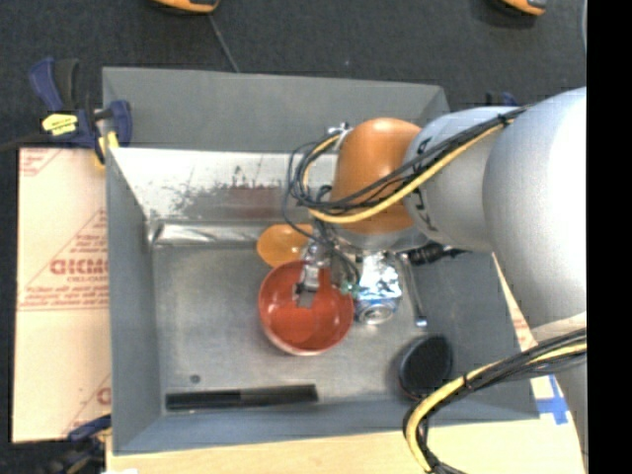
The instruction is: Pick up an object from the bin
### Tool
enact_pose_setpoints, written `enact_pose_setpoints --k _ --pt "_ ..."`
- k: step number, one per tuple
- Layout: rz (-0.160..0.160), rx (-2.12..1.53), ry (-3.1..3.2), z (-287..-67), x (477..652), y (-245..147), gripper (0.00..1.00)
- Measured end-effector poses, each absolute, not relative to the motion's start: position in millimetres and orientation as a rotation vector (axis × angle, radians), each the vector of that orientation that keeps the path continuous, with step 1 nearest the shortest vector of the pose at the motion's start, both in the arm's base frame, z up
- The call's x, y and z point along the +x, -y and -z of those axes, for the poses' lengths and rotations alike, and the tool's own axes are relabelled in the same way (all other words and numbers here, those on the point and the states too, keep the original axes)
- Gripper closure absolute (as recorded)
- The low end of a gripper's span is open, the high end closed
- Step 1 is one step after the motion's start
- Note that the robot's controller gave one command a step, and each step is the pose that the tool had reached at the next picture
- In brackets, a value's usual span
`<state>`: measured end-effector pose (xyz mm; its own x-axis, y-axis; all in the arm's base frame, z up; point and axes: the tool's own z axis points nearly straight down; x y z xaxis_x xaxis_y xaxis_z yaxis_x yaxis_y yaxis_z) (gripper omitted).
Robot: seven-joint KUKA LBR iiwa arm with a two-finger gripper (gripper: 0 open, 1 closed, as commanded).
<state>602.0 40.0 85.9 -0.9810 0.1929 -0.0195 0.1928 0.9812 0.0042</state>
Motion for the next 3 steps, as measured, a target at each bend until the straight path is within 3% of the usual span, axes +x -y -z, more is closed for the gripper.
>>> enact_pose_setpoints --k 1,3 --pt "-0.004 0.29 -3.112 -160.7 598.3 -37.2 1.0" --pt "-0.002 0.256 -3.122 -281.4 592.8 -31.4 1.0"
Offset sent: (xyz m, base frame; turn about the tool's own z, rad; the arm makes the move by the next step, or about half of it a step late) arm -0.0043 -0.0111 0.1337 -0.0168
